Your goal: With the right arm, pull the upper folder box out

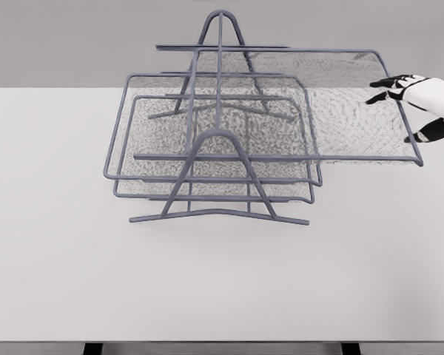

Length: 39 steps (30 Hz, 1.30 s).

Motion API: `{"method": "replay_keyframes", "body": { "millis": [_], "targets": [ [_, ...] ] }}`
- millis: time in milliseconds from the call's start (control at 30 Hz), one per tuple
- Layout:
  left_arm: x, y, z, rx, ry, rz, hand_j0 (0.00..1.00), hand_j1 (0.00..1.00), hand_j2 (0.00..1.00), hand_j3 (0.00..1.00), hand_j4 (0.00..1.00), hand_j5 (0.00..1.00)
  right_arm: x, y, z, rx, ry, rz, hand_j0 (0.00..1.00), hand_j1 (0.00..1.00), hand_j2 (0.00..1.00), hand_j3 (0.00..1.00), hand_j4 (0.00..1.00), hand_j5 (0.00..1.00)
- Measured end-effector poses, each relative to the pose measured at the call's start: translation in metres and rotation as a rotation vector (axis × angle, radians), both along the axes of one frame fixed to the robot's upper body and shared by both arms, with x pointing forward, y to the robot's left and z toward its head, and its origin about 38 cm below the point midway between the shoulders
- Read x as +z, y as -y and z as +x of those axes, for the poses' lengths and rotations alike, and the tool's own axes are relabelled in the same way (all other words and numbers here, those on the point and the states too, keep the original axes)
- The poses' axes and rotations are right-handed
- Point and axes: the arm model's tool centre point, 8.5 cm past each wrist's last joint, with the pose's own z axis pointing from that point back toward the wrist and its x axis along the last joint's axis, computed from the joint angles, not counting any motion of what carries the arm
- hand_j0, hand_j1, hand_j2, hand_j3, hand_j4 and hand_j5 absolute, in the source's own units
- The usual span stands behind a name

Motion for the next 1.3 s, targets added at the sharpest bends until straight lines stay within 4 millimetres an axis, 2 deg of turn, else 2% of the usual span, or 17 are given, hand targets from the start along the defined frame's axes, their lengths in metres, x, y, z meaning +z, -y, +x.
{"method": "replay_keyframes", "body": {
  "millis": [133, 333, 400, 467, 567, 600, 667, 700, 733, 800, 867, 1000, 1033, 1133, 1200, 1300],
  "targets": [
    [0.000, 0.000, 0.000, 0.000, -0.001, 0.000, 1.00, 1.00, 1.00, 1.00, 1.00, 1.00, 0.009, 0.028, -0.002, -0.085, 0.011, -0.043, 1.00, 1.00, 1.00, 1.00, 1.00, 1.00],
    [0.000, 0.000, -0.001, -0.003, -0.003, 0.000, 1.00, 1.00, 1.00, 1.00, 1.00, 1.00, 0.010, 0.034, -0.007, -0.033, 0.029, -0.122, 1.00, 1.00, 1.00, 1.00, 1.00, 1.00],
    [0.000, 0.000, -0.001, -0.004, -0.003, 0.000, 1.00, 1.00, 1.00, 1.00, 1.00, 1.00, 0.016, 0.035, -0.007, -0.006, 0.051, -0.181, 1.00, 1.00, 1.00, 1.00, 1.00, 1.00],
    [0.000, 0.000, -0.001, -0.002, -0.002, 0.000, 1.00, 1.00, 1.00, 1.00, 1.00, 1.00, 0.043, 0.051, -0.002, -0.065, 0.089, -0.198, 1.00, 1.00, 1.00, 1.00, 1.00, 1.00],
    [0.000, 0.000, 0.000, -0.001, -0.001, 0.000, 1.00, 1.00, 1.00, 1.00, 1.00, 1.00, 0.055, 0.076, -0.008, -0.134, 0.078, -0.232, 1.00, 1.00, 1.00, 1.00, 1.00, 1.00],
    [0.000, 0.000, 0.000, -0.001, -0.001, 0.000, 1.00, 1.00, 1.00, 1.00, 1.00, 1.00, 0.073, 0.079, -0.007, -0.144, 0.113, -0.236, 1.00, 1.00, 1.00, 1.00, 1.00, 1.00],
    [0.000, 0.000, 0.000, -0.001, 0.000, 0.000, 1.00, 1.00, 1.00, 1.00, 1.00, 1.00, 0.144, 0.059, 0.003, -0.108, 0.258, -0.259, 1.00, 1.00, 1.00, 1.00, 1.00, 1.00],
    [0.000, 0.000, 0.000, -0.001, -0.001, 0.000, 1.00, 1.00, 1.00, 1.00, 1.00, 1.00, 0.165, 0.045, 0.007, -0.072, 0.298, -0.266, 1.00, 1.00, 1.00, 1.00, 1.00, 1.00],
    [0.000, 0.000, 0.000, 0.000, 0.000, 0.000, 1.00, 1.00, 1.00, 1.00, 1.00, 1.00, 0.177, 0.031, 0.010, -0.033, 0.314, -0.277, 1.00, 1.00, 1.00, 1.00, 1.00, 1.00],
    [0.000, 0.000, 0.000, 0.000, 0.000, 0.000, 1.00, 1.00, 1.00, 1.00, 1.00, 1.00, 0.157, -0.002, 0.013, 0.077, 0.264, -0.286, 1.00, 1.00, 1.00, 1.00, 1.00, 1.00],
    [0.000, 0.000, 0.000, 0.000, 0.000, 0.000, 1.00, 1.00, 1.00, 1.00, 1.00, 1.00, 0.144, -0.040, 0.008, 0.183, 0.237, -0.264, 1.00, 1.00, 1.00, 1.00, 1.00, 1.00],
    [0.000, 0.000, 0.000, -0.001, 0.000, 0.000, 1.00, 1.00, 1.00, 1.00, 1.00, 1.00, 0.143, -0.089, -0.011, 0.328, 0.242, -0.215, 1.00, 1.00, 1.00, 1.00, 1.00, 1.00],
    [0.000, 0.000, 0.000, -0.001, 0.000, 0.000, 1.00, 1.00, 1.00, 1.00, 1.00, 1.00, 0.143, -0.097, -0.014, 0.352, 0.242, -0.210, 1.00, 1.00, 1.00, 1.00, 1.00, 1.00],
    [0.000, 0.000, 0.000, 0.000, 0.000, 0.000, 1.00, 1.00, 1.00, 1.00, 1.00, 1.00, 0.124, -0.114, -0.023, 0.424, 0.206, -0.201, 1.00, 1.00, 1.00, 1.00, 1.00, 1.00],
    [0.000, 0.000, 0.000, 0.000, 0.000, 0.000, 1.00, 1.00, 1.00, 1.00, 1.00, 1.00, 0.104, -0.119, -0.029, 0.463, 0.167, -0.195, 1.00, 1.00, 1.00, 1.00, 1.00, 1.00],
    [0.000, 0.000, 0.000, -0.001, 0.001, -0.001, 1.00, 1.00, 1.00, 1.00, 1.00, 1.00, 0.098, -0.121, -0.033, 0.492, 0.157, -0.195, 1.00, 1.00, 1.00, 1.00, 1.00, 1.00]
  ]
}}
